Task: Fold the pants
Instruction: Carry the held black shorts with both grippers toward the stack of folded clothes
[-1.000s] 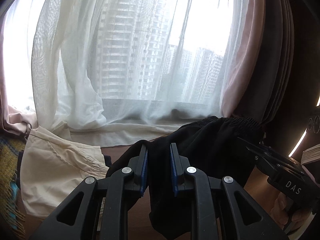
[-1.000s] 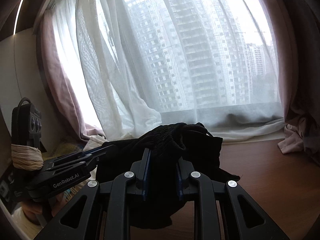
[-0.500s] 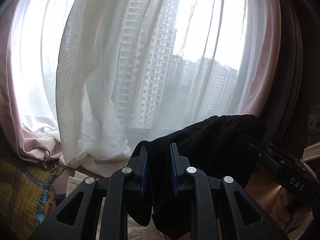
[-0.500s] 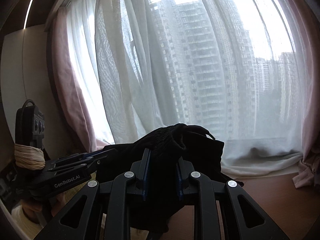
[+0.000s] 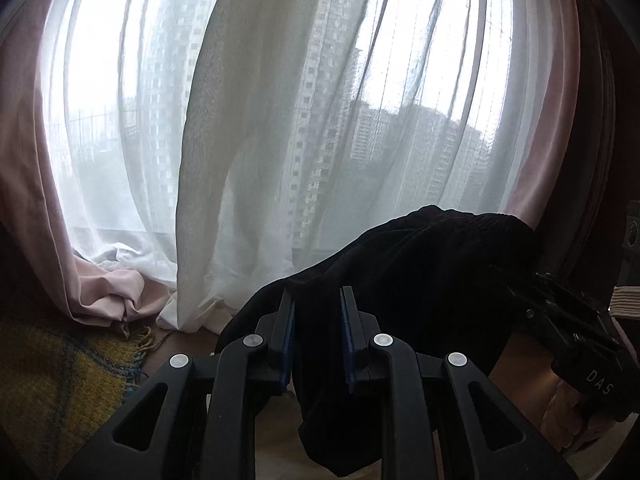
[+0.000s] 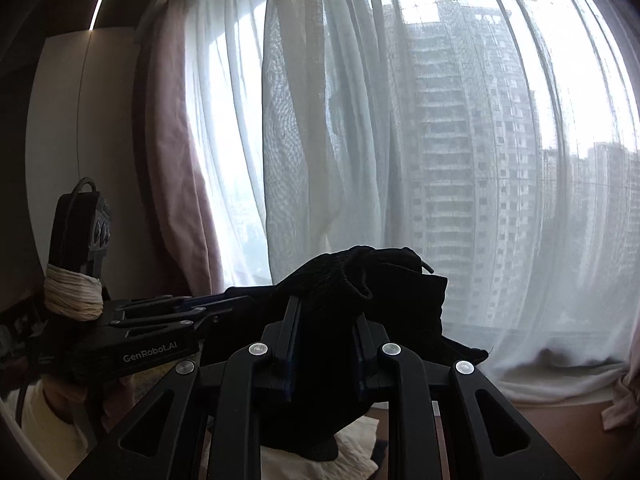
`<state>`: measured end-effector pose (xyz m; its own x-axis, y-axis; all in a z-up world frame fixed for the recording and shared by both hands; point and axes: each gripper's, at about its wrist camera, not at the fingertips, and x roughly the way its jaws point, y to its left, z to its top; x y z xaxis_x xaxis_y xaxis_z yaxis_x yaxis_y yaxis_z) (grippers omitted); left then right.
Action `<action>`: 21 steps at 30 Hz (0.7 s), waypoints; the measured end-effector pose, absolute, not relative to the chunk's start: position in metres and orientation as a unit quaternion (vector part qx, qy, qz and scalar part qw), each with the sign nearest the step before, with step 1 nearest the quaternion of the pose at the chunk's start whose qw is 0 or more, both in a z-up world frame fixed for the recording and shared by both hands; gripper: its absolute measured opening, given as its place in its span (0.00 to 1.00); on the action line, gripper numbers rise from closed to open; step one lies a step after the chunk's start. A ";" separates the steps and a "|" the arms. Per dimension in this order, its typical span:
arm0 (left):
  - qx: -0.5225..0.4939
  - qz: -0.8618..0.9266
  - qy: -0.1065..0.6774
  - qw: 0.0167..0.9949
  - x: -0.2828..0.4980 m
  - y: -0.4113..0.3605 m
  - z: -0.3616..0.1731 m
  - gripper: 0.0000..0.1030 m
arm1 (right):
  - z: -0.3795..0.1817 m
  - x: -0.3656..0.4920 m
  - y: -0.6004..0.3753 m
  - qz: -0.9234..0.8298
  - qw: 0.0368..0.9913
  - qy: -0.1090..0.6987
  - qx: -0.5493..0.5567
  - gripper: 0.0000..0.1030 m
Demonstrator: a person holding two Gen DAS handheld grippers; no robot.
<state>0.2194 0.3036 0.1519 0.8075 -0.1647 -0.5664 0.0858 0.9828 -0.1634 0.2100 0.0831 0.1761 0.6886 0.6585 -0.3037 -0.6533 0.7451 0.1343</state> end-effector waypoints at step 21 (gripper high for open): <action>-0.112 -0.037 0.427 0.897 0.130 0.329 0.032 0.23 | 0.020 0.148 0.112 0.384 0.858 0.341 0.025 0.22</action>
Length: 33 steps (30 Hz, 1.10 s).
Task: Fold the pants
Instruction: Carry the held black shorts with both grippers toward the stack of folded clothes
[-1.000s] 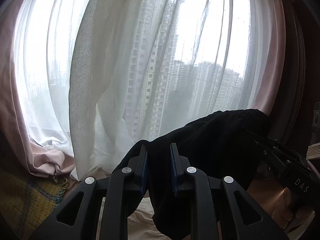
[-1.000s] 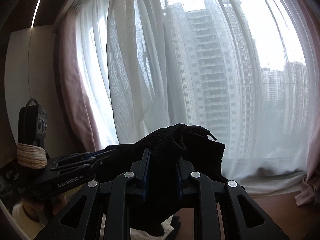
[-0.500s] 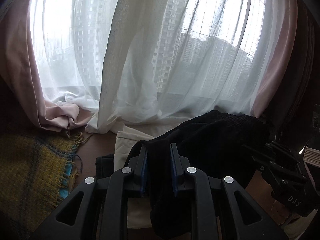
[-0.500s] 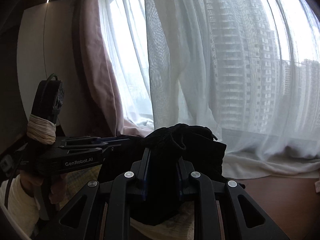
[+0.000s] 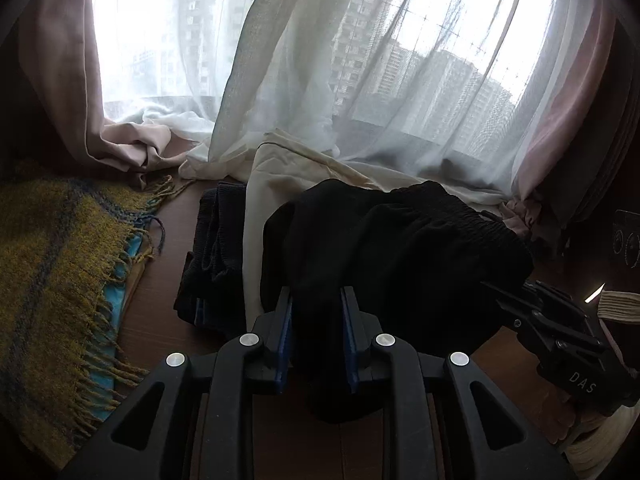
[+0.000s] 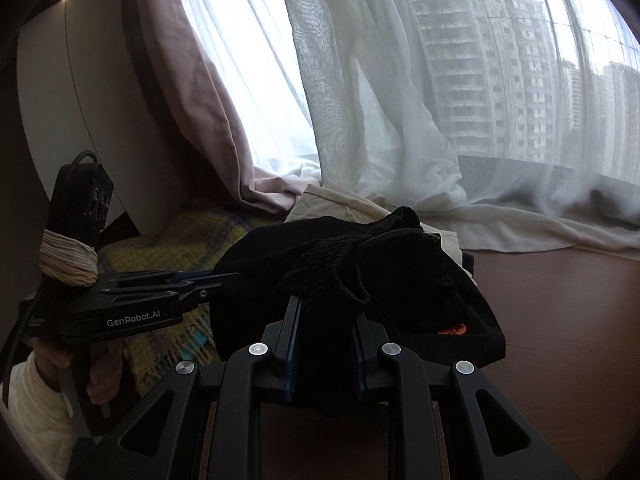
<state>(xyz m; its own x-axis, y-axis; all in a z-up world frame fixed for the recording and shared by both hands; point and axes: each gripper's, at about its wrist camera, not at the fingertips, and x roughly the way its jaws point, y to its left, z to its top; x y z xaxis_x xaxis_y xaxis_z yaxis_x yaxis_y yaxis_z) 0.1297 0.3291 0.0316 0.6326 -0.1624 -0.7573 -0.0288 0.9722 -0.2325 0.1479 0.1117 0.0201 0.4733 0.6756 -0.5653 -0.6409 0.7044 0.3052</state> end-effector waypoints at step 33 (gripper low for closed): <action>-0.187 -0.201 0.412 0.869 0.088 0.337 -0.060 0.56 | -0.008 0.106 0.102 0.273 0.890 0.365 -0.002 0.22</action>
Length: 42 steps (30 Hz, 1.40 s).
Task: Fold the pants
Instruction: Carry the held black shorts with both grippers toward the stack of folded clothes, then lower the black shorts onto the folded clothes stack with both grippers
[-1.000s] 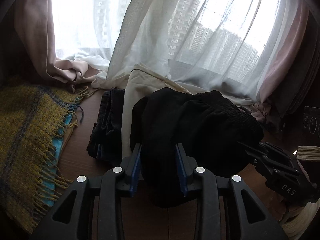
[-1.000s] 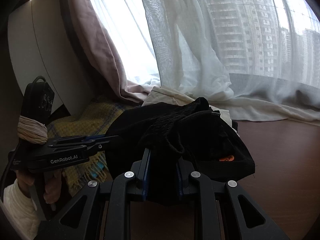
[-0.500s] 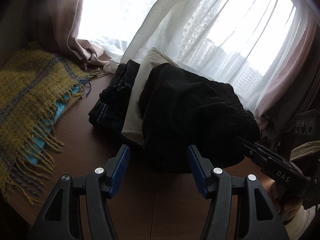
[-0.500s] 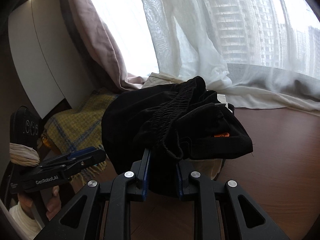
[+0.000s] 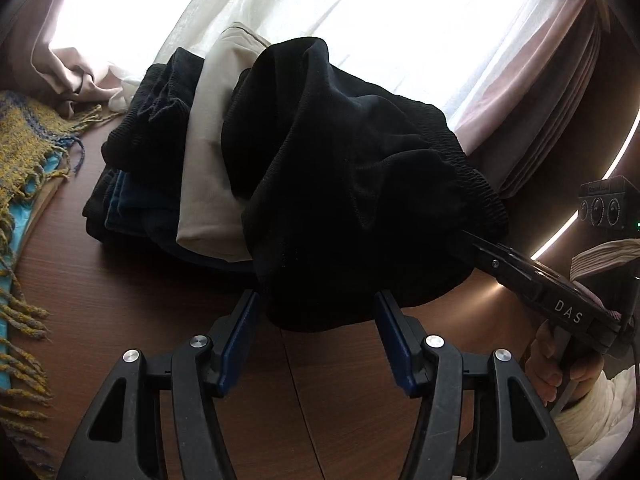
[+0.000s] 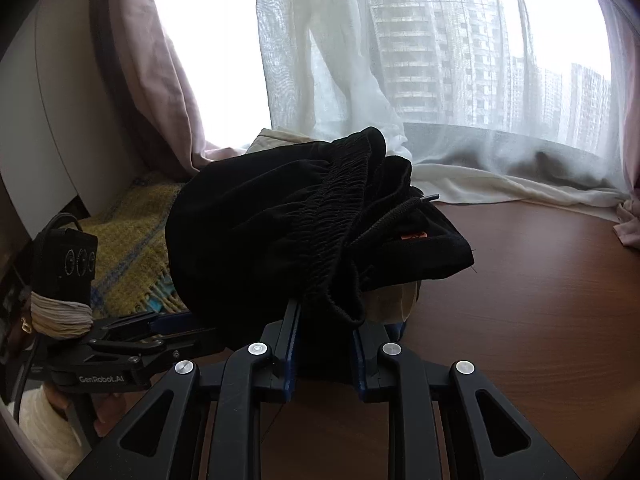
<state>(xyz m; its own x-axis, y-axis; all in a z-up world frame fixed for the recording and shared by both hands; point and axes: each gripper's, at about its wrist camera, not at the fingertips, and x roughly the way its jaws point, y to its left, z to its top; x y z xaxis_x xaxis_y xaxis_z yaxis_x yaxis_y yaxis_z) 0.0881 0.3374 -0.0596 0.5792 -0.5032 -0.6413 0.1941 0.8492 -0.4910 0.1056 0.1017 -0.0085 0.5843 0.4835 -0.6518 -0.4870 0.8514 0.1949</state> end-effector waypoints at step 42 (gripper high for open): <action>-0.140 -0.174 0.360 0.906 0.212 0.321 0.146 0.07 | 0.113 0.201 0.075 0.313 0.877 0.321 0.174 0.22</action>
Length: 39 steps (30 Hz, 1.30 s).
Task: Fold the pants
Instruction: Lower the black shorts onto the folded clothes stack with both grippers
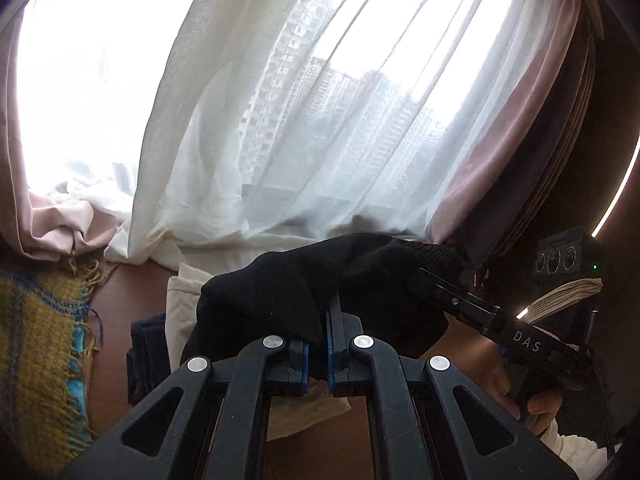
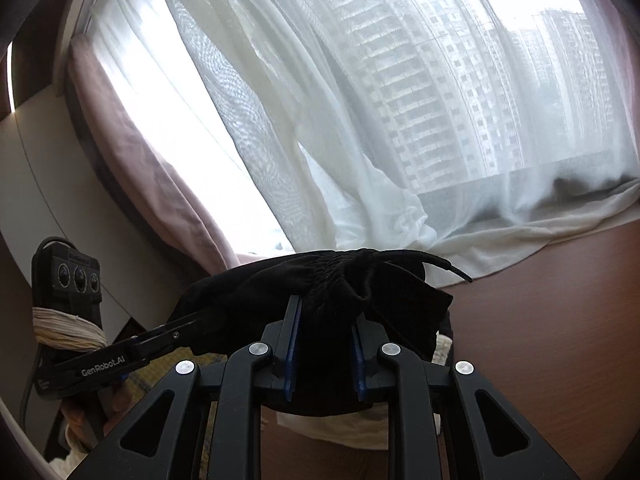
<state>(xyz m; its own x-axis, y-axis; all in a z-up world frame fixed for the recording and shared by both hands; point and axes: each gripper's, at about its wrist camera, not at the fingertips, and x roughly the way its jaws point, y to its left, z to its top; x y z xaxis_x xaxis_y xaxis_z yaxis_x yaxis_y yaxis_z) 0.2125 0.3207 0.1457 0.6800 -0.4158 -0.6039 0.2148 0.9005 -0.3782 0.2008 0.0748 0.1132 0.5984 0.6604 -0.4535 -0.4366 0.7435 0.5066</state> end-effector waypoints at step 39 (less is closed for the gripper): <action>-0.113 -0.131 0.461 0.870 0.128 0.335 -0.005 0.28 | -0.027 0.173 0.105 0.295 0.844 0.438 0.100 0.46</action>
